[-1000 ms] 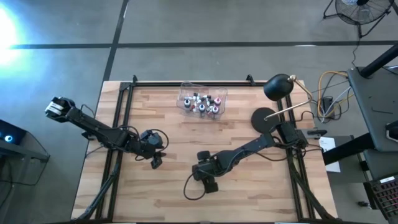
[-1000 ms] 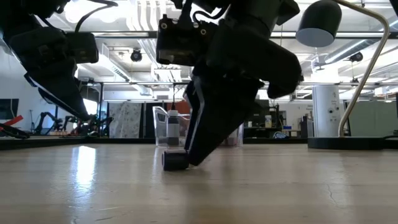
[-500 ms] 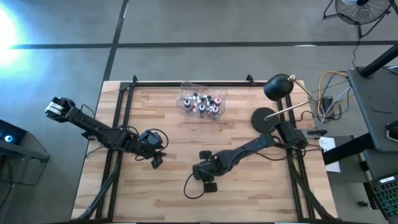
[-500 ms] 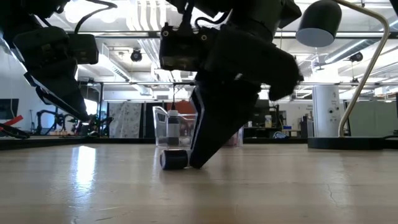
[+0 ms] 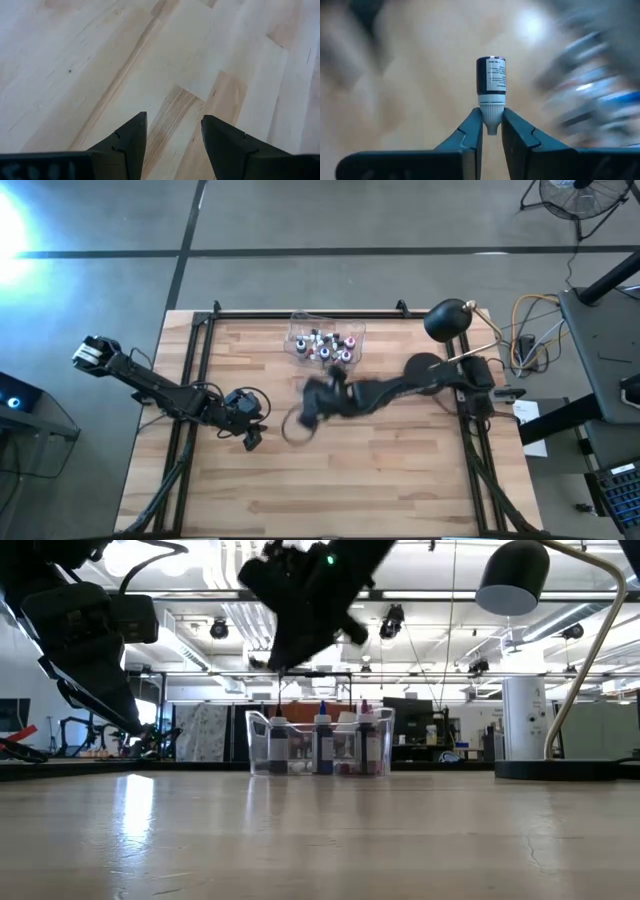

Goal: Pick & Place food coloring
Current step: Put the small red food coloring bottle into the transparent bin

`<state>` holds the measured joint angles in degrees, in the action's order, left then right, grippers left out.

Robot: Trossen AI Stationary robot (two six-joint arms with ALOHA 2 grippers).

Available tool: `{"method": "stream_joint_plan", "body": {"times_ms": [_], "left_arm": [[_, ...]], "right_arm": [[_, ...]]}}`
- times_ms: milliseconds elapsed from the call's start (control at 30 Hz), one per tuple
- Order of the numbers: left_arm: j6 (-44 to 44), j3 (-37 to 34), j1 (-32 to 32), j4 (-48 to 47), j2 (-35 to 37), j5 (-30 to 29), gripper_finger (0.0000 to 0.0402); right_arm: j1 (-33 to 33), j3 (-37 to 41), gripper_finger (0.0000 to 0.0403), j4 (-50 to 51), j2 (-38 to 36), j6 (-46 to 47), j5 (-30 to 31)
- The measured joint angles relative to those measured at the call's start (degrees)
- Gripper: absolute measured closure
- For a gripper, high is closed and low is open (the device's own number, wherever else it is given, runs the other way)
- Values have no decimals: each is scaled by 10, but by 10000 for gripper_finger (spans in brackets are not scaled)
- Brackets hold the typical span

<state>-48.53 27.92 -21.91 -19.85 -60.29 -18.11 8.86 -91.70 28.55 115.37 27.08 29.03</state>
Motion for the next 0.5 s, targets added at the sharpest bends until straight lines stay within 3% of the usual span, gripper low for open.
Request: {"method": "stream_joint_plan", "body": {"times_ms": [100, 200, 333, 400, 500], "left_arm": [[0, 0, 0, -1, 0, 0, 239], [0, 0, 0, 0, 0, 0, 239], [0, 0, 0, 0, 0, 0, 239], [1, 0, 0, 1, 0, 0, 239], [0, -1, 0, 1, 0, 0, 239]], "right_arm": [[-37, -13, 361, 7, -40, 2, 84], [-90, -26, 357, 55, -68, 59, 100], [-174, -37, 344, 128, -74, 186, 10], [-208, -38, 331, 127, -74, 187, -53], [-230, -40, 301, 126, -69, 177, -77]]}}
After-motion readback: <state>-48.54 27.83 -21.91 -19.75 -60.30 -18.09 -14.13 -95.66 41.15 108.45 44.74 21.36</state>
